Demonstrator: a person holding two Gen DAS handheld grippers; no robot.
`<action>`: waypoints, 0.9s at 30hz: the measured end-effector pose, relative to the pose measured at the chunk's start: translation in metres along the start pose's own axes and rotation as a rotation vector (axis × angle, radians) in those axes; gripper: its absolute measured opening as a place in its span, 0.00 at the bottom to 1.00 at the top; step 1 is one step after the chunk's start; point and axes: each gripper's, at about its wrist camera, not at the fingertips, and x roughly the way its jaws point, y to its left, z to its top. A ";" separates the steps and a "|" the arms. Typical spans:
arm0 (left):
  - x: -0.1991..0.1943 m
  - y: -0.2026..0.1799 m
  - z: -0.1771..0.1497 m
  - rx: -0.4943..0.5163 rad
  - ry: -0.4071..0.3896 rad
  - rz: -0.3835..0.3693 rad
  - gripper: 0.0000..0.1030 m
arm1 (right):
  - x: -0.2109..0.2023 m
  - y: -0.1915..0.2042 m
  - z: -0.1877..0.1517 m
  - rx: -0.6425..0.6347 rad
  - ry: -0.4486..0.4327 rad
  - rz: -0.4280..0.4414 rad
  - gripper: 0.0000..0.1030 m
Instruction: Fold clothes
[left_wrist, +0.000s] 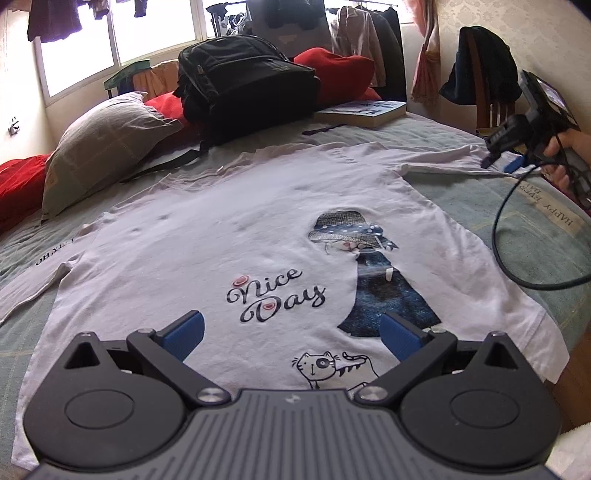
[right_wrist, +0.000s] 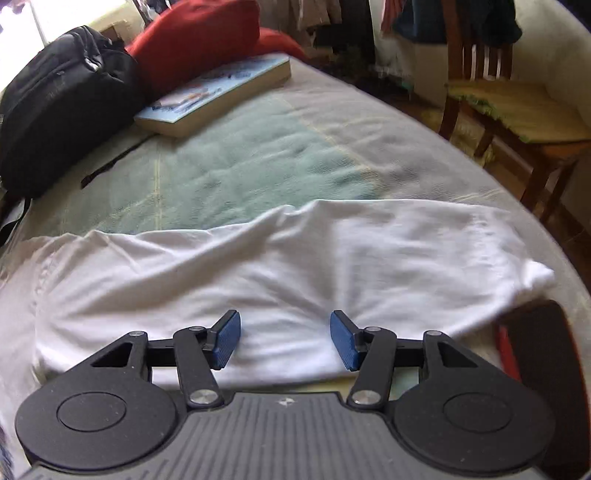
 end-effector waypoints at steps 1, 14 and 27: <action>-0.002 0.000 0.000 -0.003 -0.003 0.003 0.98 | -0.004 -0.004 -0.003 -0.003 0.000 -0.031 0.58; -0.020 0.004 -0.007 -0.013 -0.026 0.049 0.98 | -0.009 0.091 0.039 -0.092 -0.003 0.110 0.63; -0.003 0.032 -0.008 -0.071 0.000 0.049 0.98 | 0.077 0.161 0.045 -0.116 0.112 0.005 0.96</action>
